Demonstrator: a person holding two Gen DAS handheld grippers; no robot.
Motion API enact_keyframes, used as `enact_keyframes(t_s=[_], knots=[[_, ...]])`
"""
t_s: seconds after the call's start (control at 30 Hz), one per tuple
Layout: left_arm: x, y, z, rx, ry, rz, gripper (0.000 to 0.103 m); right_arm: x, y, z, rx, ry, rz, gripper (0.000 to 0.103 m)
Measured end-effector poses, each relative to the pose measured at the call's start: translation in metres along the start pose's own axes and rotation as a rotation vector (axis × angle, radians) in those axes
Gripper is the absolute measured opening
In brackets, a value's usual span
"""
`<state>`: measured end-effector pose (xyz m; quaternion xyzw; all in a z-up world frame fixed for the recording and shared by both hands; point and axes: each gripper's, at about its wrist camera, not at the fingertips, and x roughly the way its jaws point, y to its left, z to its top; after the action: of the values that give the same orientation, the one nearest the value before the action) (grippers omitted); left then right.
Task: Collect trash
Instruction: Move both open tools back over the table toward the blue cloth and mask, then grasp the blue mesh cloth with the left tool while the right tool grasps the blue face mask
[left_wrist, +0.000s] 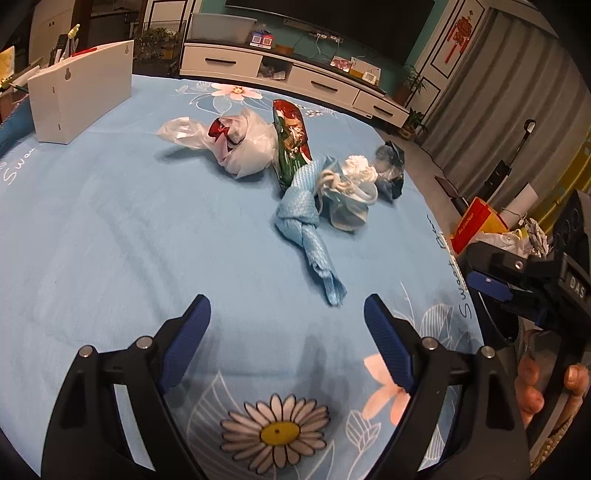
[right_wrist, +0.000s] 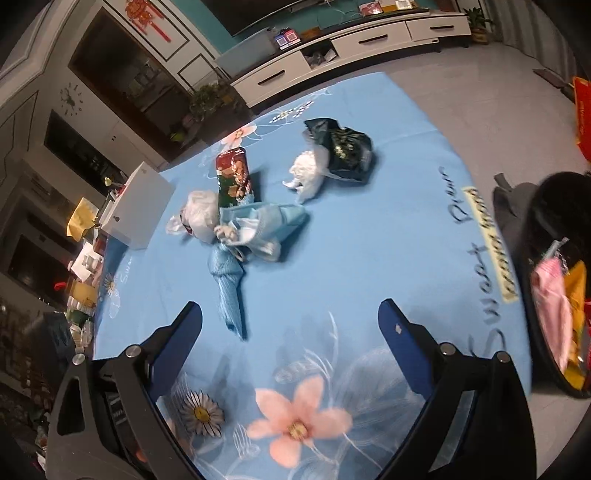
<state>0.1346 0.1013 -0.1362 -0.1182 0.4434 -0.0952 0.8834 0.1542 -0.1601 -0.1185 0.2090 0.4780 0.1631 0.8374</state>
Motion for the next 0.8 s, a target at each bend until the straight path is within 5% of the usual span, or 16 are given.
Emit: enact_keyframes(t_s=[0.37,0.53,0.8], knots=[[0.036,-0.013,0.034,0.037,-0.008,-0.017,0.083,0.051,-0.002,0.038,0.08,0.022,0.087,0.094],[0.061,-0.02,0.046,0.057,0.011,-0.025,0.067,0.073,-0.002,0.051,0.107,0.032,0.102,0.094],[0.077,-0.02,0.054,0.054,0.012,-0.006,0.044,0.1,-0.001,0.057,0.123,0.072,0.108,0.076]])
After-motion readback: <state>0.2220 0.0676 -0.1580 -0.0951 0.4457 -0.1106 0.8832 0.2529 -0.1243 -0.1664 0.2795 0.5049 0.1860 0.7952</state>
